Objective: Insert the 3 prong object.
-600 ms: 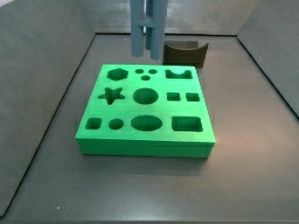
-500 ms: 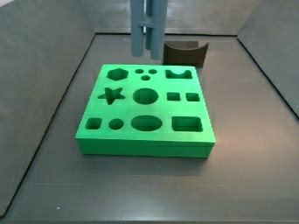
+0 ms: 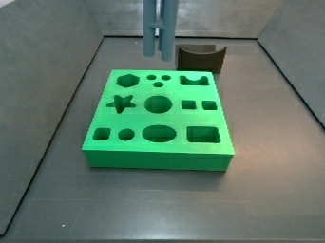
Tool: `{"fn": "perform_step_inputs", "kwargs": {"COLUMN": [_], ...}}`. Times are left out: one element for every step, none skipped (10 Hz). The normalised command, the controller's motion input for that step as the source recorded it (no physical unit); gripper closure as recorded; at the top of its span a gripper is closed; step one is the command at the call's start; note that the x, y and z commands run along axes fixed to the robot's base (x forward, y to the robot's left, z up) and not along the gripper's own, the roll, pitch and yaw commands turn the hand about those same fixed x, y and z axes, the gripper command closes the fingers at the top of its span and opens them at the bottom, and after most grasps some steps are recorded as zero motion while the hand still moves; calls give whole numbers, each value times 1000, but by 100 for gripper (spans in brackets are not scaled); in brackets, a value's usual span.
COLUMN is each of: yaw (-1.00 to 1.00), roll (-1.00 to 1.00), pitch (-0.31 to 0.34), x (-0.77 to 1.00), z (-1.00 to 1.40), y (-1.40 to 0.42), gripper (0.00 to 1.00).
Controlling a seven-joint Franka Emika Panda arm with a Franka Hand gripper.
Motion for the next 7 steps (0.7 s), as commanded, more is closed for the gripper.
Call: {"fn": "perform_step_inputs", "kwargs": {"yaw": [-1000, -1000, -754, -560, -371, -234, -600], "roll": [0, 0, 0, 0, 0, 0, 0], "pitch": [-13, -24, -54, -57, -40, -34, -3], "x": [40, 29, 0, 0, -74, -160, -43], "z": [-363, -346, -294, -294, -340, -371, -411], "y": [14, 43, 283, 460, 634, 751, 420], "gripper": [100, 100, 100, 100, 100, 100, 100]}}
